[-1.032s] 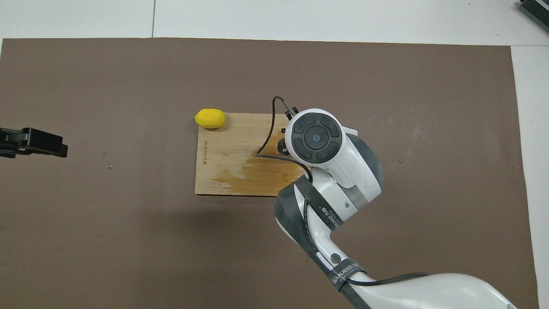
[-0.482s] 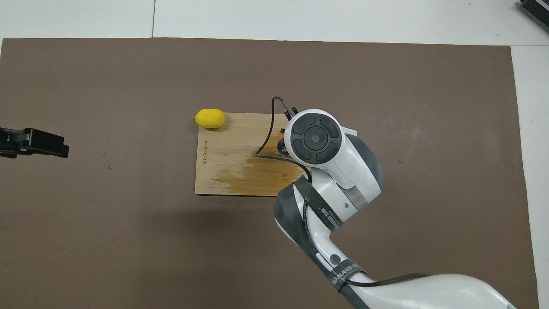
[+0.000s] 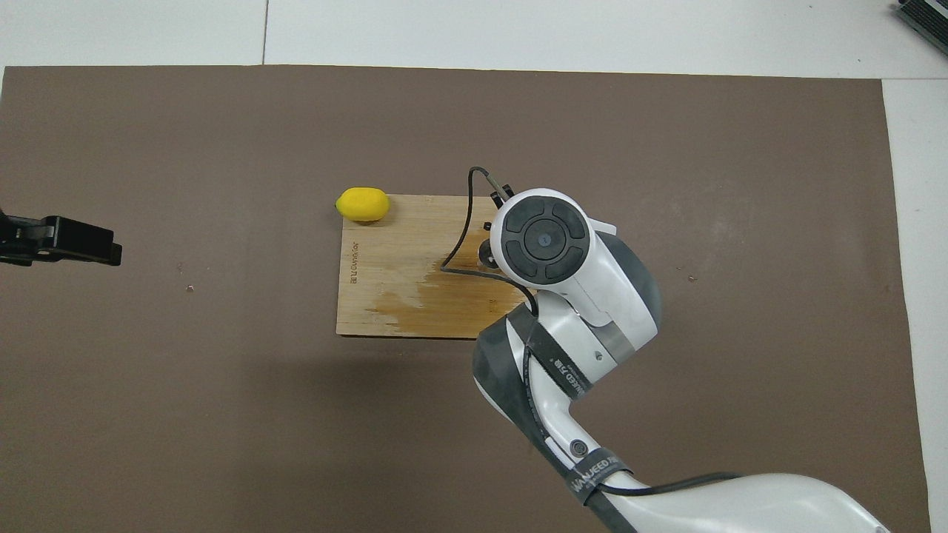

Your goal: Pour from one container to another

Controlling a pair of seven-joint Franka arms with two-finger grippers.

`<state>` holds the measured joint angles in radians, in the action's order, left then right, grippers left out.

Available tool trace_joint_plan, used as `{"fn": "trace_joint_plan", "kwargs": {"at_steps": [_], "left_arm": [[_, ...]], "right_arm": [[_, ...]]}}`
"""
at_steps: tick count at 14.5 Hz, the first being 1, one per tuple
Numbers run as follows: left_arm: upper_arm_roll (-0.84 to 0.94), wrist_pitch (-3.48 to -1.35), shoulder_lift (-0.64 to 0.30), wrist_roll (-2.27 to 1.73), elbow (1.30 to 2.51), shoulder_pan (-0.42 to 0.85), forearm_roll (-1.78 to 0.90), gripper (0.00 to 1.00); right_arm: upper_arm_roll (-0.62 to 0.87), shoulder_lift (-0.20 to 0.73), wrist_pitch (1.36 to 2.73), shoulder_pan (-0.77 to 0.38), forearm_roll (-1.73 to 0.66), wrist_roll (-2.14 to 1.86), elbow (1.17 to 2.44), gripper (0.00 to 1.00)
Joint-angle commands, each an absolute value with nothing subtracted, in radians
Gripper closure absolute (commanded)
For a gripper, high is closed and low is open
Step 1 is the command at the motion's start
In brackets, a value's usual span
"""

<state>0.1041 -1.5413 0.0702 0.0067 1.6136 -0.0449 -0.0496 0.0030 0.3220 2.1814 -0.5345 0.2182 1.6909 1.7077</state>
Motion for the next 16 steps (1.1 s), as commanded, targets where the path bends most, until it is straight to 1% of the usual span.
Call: {"fn": "trace_joint_plan", "kwargs": {"at_steps": [1,7,13,16], "left_arm": [[0.107,-1.559,0.08,0.012,1.632,-0.044,-0.032,0.0],[0.106,-1.559,0.08,0.012,1.632,-0.055,-0.032,0.0],[0.106,-1.559,0.08,0.012,1.632,-0.057,-0.032,0.0],[0.106,-1.559,0.08,0.012,1.632,-0.057,-0.032,0.0]], "right_arm": [[0.006,0.305,2.189,-0.52,0.216,1.71,1.723,0.63],[0.006,0.304,2.181,-0.491,0.075,1.7,1.706,0.63],[0.005,0.307,2.168,-0.404,-0.145,1.625,1.69,0.64],[0.005,0.308,2.164,-0.318,-0.331,1.516,1.704,0.64]]}}
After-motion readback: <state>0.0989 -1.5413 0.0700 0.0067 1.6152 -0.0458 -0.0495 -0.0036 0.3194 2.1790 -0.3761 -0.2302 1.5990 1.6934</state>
